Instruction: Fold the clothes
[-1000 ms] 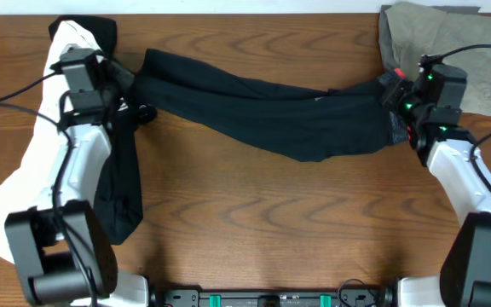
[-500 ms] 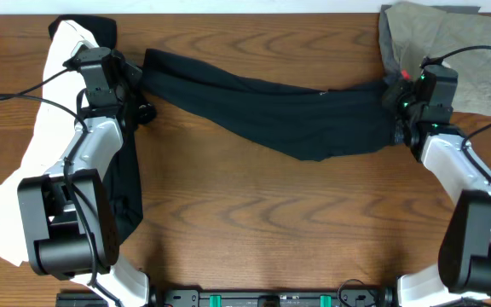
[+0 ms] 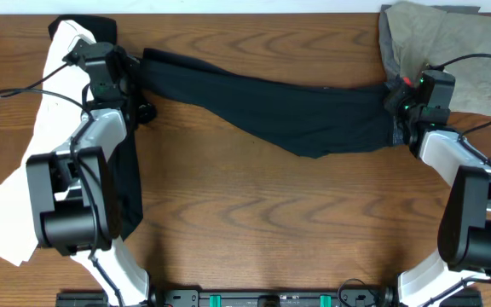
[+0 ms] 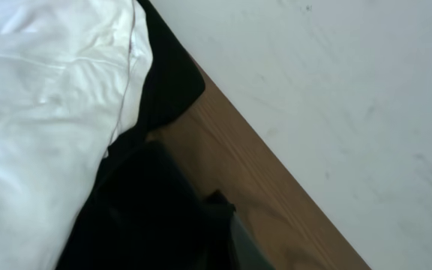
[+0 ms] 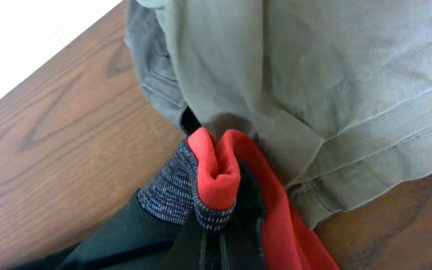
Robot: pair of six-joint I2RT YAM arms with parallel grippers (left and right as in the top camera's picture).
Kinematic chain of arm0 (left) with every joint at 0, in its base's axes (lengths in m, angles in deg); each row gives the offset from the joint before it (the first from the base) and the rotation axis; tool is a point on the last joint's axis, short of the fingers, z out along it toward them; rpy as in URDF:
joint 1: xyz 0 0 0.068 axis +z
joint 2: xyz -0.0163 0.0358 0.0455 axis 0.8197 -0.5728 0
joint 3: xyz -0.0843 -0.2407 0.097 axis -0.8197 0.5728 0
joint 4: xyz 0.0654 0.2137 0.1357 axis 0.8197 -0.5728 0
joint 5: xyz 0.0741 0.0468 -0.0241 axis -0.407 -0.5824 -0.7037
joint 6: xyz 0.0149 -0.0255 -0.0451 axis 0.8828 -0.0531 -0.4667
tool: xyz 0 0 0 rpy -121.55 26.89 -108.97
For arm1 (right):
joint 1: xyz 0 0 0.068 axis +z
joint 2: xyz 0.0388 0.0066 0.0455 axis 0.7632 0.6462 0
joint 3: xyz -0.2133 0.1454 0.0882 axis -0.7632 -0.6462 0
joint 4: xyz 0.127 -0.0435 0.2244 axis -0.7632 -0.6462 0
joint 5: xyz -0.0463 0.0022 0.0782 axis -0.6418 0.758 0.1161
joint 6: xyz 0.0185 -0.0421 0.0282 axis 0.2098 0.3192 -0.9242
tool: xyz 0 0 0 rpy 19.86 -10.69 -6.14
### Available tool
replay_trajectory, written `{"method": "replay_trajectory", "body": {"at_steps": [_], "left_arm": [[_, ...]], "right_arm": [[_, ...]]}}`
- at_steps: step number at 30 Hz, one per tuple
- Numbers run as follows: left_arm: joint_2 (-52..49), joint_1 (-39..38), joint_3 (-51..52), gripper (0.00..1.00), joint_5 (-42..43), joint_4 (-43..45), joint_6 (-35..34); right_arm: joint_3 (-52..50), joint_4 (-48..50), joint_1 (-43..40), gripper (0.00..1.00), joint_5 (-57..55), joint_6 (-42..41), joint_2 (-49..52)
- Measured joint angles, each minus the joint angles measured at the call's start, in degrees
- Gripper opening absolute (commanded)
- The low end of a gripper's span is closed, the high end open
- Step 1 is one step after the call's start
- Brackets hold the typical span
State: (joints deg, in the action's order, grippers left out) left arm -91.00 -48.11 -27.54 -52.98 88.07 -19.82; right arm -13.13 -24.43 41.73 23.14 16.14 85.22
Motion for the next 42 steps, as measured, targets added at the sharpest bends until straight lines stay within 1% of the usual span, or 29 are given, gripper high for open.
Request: {"method": "replay_trajectory", "body": {"at_steps": [10,11,12,13,14,15,17,21,24,28,30,32,36,40,42], "left_arm": [[-5.4,0.0,-1.0,0.10,-0.7,3.3,-0.2],[-5.5,0.0,-1.0,0.11,-0.8,3.6,-0.2],[-5.6,0.0,-1.0,0.14,-0.9,4.0,-0.2],[-5.6,0.0,-1.0,0.29,-1.0,4.5,-0.1],[-5.6,0.0,-1.1,0.62,-1.1,5.0,0.1],[-5.6,0.0,-1.1,0.99,-1.3,5.7,-0.1],[-5.6,0.0,-1.3,0.98,-1.6,6.7,-0.2],[-5.7,0.0,-2.4,0.98,-2.0,6.7,-0.2],[-5.7,0.0,-4.3,0.98,-1.7,4.3,0.6],[-5.7,0.0,-8.2,0.98,0.9,-4.7,4.0],[-5.7,0.0,-11.4,0.98,2.7,-12.0,6.9],[-5.7,0.0,-14.3,0.98,4.1,-17.7,9.7],[-5.7,-0.3,-22.6,0.98,6.1,-32.9,16.9],[-5.7,-1.2,-31.9,0.98,7.1,-48.2,23.4],[-5.7,-1.5,-35.4,0.98,7.1,-53.2,25.8]], "right_arm": [[0.0,4.4,-0.1,0.01,-0.2,-0.2,3.5],[0.0,4.7,-0.1,0.01,-0.2,-0.2,3.8],[0.0,5.0,-0.1,0.02,-0.2,-0.2,4.0],[0.0,5.4,-0.1,0.03,-0.3,-0.2,4.3],[0.0,5.8,-0.1,0.11,-0.4,-0.3,4.5],[0.0,6.3,-0.1,0.32,-0.5,-0.6,4.6],[0.0,7.9,-0.1,0.99,-1.1,-0.6,4.7],[0.1,11.7,-0.2,0.99,-1.8,-0.5,4.7],[0.2,12.2,-0.2,0.99,-2.3,-0.3,4.7],[1.0,9.5,-0.2,0.99,-1.3,0.6,4.7],[2.2,6.2,-0.2,0.99,-0.2,1.5,4.7],[3.5,1.5,-0.2,0.99,1.0,2.8,4.5],[7.6,-11.6,0.1,0.99,2.7,6.9,3.4],[15.9,-28.7,1.0,0.99,3.5,11.5,1.8],[19.5,-34.5,1.4,0.99,3.6,12.8,1.1]]}}
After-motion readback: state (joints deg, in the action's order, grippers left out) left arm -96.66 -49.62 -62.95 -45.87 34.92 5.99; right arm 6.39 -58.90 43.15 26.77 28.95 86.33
